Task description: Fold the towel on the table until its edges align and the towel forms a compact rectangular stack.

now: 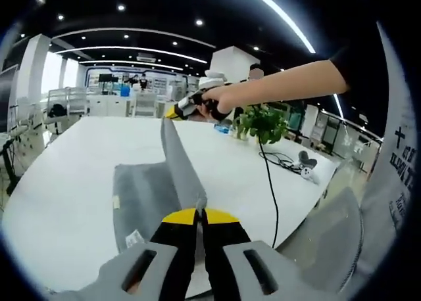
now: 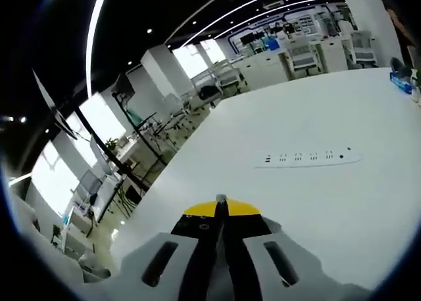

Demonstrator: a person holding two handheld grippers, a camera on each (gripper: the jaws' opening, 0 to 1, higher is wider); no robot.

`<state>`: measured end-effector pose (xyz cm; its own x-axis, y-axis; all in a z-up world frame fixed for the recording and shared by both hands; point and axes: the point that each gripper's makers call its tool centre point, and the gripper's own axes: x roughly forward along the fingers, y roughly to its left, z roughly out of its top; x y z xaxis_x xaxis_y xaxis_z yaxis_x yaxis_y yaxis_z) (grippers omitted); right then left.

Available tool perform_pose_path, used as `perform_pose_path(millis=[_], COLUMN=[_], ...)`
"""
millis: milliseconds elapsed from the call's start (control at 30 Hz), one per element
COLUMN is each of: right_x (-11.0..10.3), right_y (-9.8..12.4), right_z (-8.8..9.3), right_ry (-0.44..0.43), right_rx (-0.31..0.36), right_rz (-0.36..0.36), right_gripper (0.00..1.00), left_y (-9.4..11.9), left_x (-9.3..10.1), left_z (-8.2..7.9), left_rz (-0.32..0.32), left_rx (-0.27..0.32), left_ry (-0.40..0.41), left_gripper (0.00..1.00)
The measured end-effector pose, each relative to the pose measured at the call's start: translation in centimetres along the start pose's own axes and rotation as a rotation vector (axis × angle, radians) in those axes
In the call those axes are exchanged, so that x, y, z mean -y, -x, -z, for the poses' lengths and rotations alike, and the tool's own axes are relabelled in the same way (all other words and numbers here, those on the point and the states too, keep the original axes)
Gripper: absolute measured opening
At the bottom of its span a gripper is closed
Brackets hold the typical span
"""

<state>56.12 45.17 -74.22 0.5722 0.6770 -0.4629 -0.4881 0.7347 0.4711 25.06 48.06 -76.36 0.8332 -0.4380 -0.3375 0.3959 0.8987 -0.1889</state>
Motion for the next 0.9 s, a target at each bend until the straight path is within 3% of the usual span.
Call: perform_pose_path(millis=[433, 900], right_x=[-2.7, -3.2], right_y=[-3.5, -7.2], right_z=[1.2, 4.1], right_ry=[0.056, 0.102], right_rx=[-0.038, -0.096], right_rz=[-0.035, -0.039], right_gripper=[0.00, 0.00], left_y=[1.2, 1.4], left_x=[-2.7, -5.8], left_z=[1.7, 5.0], left_rz=[-0.053, -0.125], left_rx=[-0.030, -0.074], left_ry=[0.060, 0.159], left_gripper=[0.02, 0.03])
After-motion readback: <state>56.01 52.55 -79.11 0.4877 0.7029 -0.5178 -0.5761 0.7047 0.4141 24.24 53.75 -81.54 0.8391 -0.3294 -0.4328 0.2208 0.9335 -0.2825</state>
